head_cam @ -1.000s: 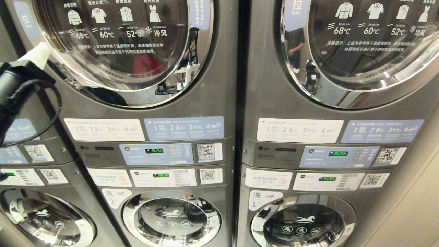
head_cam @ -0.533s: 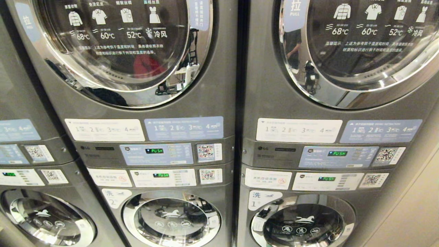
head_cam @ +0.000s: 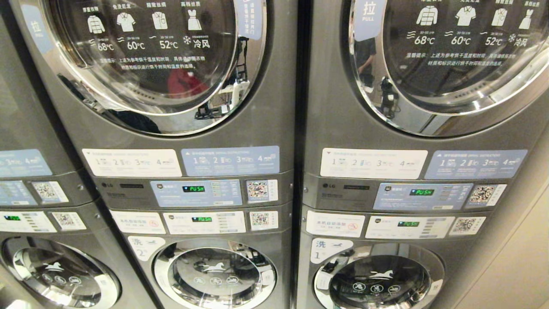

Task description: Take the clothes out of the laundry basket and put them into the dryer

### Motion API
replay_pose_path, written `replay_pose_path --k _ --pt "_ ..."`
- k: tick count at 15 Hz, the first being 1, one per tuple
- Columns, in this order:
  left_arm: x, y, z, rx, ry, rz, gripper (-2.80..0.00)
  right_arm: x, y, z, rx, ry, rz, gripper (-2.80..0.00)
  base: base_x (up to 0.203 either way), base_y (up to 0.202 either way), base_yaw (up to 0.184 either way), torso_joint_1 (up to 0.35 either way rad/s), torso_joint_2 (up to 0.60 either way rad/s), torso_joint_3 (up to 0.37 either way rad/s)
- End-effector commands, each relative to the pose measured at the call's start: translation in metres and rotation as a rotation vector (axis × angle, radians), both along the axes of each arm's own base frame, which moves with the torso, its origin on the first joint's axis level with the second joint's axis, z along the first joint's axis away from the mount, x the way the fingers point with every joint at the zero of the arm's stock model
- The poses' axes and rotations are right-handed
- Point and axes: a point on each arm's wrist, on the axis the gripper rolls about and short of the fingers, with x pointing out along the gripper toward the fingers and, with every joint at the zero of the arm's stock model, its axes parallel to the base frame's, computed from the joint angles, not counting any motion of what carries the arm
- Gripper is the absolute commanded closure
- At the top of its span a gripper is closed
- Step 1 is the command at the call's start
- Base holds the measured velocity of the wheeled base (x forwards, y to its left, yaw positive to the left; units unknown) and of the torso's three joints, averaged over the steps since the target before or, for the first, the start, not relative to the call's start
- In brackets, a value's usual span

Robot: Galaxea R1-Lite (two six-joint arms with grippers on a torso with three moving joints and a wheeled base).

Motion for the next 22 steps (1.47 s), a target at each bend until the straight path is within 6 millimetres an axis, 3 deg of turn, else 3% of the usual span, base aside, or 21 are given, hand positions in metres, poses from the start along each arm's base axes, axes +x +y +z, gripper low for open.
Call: replay_pose_path --k 1,6,10,13,15,18,21,22 --pt "0.001 0.0 -0.023 -0.002 0.143 -0.033 0.0 0.0 0.0 0.0 -0.001 0.0 0.002 0.0 0.0 0.0 0.0 0.0 0.0 0.0" --pt "0.038 -0.005 -0.007 0.006 0.245 -0.258 0.0 0.0 0.0 0.0 -0.001 0.0 0.002 0.0 0.0 0.0 0.0 0.0 0.0 0.0" --pt "0.078 -0.024 -0.007 0.023 0.406 -0.51 0.0 0.0 0.0 0.0 -0.001 -0.001 0.002 0.0 0.0 0.0 0.0 0.0 0.0 0.0" --pt "0.112 -0.037 -0.015 0.029 0.523 -0.541 0.0 0.0 0.0 0.0 -0.001 -0.001 0.002 0.0 0.0 0.0 0.0 0.0 0.0 0.0" --pt "0.144 -0.045 -0.025 0.027 0.58 -0.535 0.0 0.0 0.0 0.0 -0.001 0.0 0.002 0.0 0.0 0.0 0.0 0.0 0.0 0.0" --pt "0.216 -0.052 -0.049 -0.001 0.573 -0.499 0.0 0.0 0.0 0.0 -0.001 -0.001 0.002 0.0 0.0 0.0 0.0 0.0 0.0 0.0" --pt "0.291 -0.042 -0.057 -0.037 0.443 -0.532 0.0 0.0 0.0 0.0 -0.001 0.0 0.002 0.0 0.0 0.0 0.0 0.0 0.0 0.0" --pt "0.305 -0.04 -0.061 -0.041 0.425 -0.54 0.0 0.0 0.0 0.0 -0.001 -0.001 0.002 0.0 0.0 0.0 0.0 0.0 0.0 0.0"
